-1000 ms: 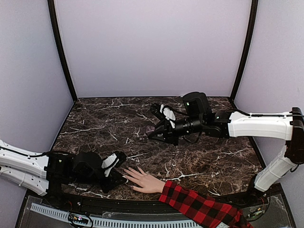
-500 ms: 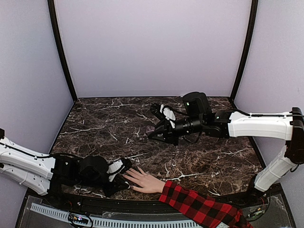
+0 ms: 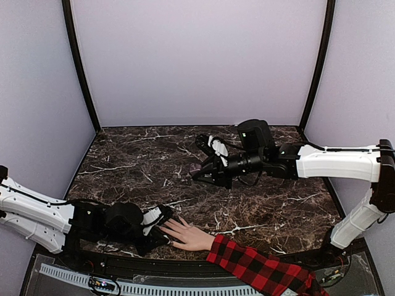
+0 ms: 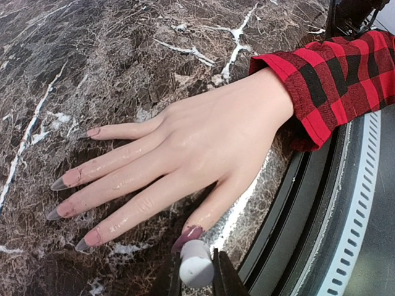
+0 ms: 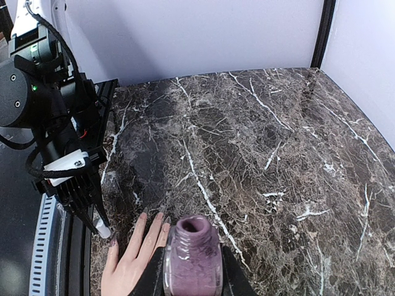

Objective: Paint the nails
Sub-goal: Paint the nail with the hand.

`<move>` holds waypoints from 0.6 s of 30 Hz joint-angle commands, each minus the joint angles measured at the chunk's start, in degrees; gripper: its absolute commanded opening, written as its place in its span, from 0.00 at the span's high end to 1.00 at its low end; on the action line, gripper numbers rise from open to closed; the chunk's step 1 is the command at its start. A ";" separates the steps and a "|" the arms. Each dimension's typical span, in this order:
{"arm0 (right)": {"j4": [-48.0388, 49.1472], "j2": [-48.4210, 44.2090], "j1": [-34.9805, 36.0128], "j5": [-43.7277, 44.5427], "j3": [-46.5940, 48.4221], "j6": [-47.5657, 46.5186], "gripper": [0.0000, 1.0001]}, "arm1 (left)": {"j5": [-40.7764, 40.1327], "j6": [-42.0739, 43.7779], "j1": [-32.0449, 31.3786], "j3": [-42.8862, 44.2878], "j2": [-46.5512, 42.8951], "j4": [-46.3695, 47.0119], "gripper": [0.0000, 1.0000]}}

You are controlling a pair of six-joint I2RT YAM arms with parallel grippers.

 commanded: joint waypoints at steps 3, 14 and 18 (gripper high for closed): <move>1.90 0.14 -0.44 -0.06 -0.15 -0.31 1.00 | -1.81 -0.28 -0.32 1.37 -0.54 0.65 1.00; 1.81 0.20 -0.43 -0.13 -0.08 -0.23 1.00 | -1.54 -0.51 -0.35 1.06 -0.97 1.60 1.00; 1.81 0.23 -0.48 -0.03 -0.05 -0.26 1.00 | -1.22 -0.44 -0.29 1.08 -0.77 1.61 1.00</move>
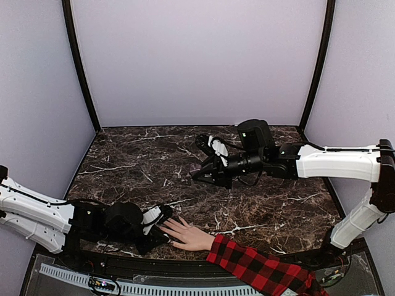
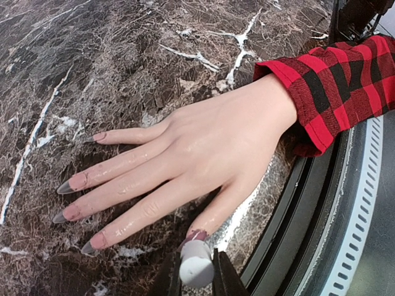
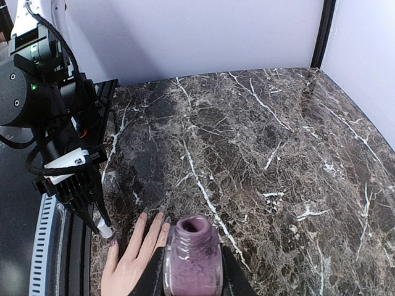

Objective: Paint the nails
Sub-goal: Paint the nail with the hand.

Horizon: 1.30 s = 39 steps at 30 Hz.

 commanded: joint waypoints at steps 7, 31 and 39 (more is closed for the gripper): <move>1.81 0.18 -0.43 0.07 -0.20 -0.30 1.00 | 0.78 -0.38 -0.38 1.00 -0.34 2.64 1.00; 1.70 0.22 -0.45 0.07 -0.07 -0.28 1.00 | -3.45 -1.16 -0.28 0.58 -3.22 -3.67 1.00; 1.64 0.27 -0.43 -0.02 0.13 -0.18 1.00 | -5.20 -2.12 -0.30 0.27 -4.50 -5.31 1.00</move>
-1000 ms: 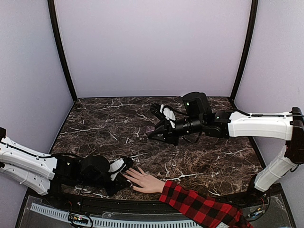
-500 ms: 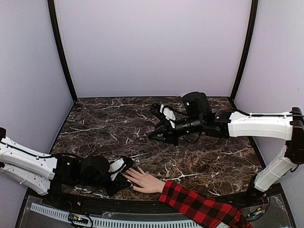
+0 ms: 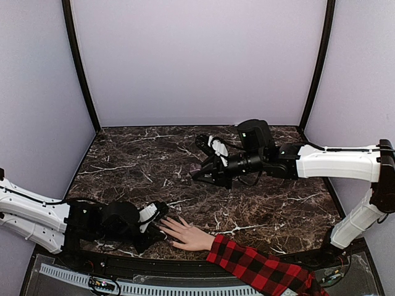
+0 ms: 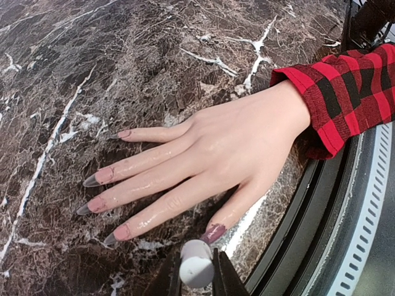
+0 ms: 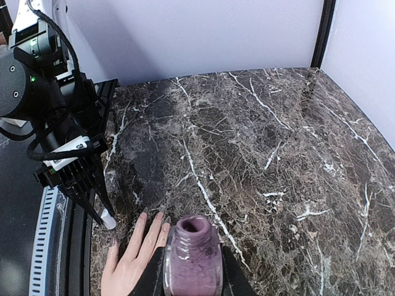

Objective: Paint the nails
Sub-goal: Paint the nail with the hand.

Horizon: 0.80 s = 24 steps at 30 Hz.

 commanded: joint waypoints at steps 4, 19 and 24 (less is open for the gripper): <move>1.65 0.56 -0.43 -0.13 0.20 -0.13 1.00 | -2.89 -1.35 -0.30 0.20 -2.64 -3.34 1.00; 1.67 0.71 -0.43 -0.40 0.45 -0.12 1.00 | 5.60 1.48 0.19 -0.23 -1.89 1.68 1.00; 1.48 0.41 -0.44 -0.14 0.26 -0.27 1.00 | 7.54 2.49 0.05 1.06 2.35 3.79 1.00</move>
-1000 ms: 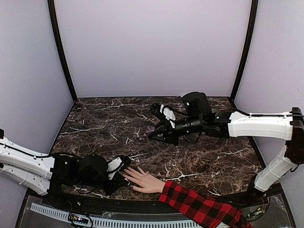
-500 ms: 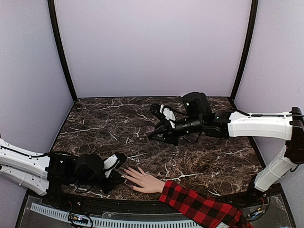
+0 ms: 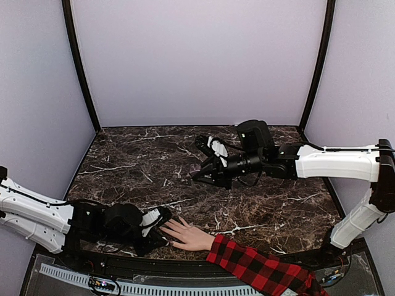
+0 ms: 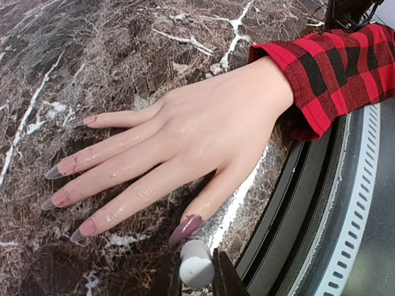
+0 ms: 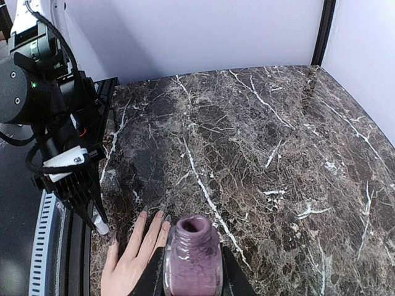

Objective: Paint the nails
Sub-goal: Paint the nail with the hand.

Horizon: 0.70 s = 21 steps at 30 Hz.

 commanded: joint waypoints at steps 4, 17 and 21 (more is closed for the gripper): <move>1.67 0.05 -0.43 -0.04 0.12 -0.32 1.00 | 2.83 1.81 -0.02 1.68 2.00 2.71 1.00; 1.77 0.23 -0.48 -0.13 0.20 -0.32 1.00 | -3.44 0.00 -0.02 1.72 0.43 -0.05 1.00; 1.77 0.29 -0.44 -0.09 0.24 -0.32 1.00 | -4.08 -0.37 -0.02 1.59 0.07 -1.11 1.00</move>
